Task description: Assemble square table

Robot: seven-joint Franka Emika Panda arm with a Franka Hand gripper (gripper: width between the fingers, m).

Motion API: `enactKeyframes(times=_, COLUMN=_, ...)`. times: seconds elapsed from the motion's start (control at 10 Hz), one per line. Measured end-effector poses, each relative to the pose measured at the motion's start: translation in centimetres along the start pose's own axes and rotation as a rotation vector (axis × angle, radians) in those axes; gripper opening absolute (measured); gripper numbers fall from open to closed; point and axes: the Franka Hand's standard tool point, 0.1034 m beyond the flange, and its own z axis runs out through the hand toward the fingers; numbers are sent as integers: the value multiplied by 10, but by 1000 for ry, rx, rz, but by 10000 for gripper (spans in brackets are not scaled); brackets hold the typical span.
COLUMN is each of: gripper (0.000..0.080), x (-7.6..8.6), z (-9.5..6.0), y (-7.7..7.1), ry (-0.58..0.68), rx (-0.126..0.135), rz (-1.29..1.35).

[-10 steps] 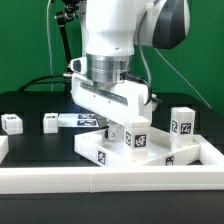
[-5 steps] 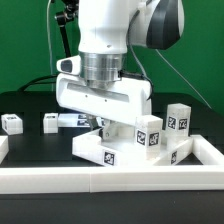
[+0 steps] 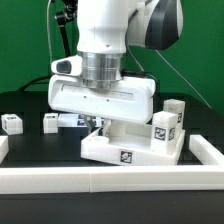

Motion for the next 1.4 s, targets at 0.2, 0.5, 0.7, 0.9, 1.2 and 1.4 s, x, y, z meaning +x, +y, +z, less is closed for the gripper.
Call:
enactKeyframes(times=0.2, gripper=66, x=4, z=-2, y=0, ry=4, rx=-15, rz=-149)
enactKeyframes(times=0.5, gripper=66, x=5, z=-1, y=4, ry=2, rx=-28, rz=-331)
enactKeyframes(times=0.7, gripper=66, x=6, z=-2, y=3, ry=-1, rx=-42, rz=-445)
enactKeyframes(times=0.9, gripper=66, x=13, z=-4, y=-3, ry=-4, rx=-63, rz=-592)
enactKeyframes(times=1.2, gripper=66, x=23, z=-4, y=-7, ry=-13, rx=-88, rz=-851)
enactKeyframes(times=1.4, gripper=66, x=23, z=-4, y=-2, ry=-25, rx=-101, rz=-990)
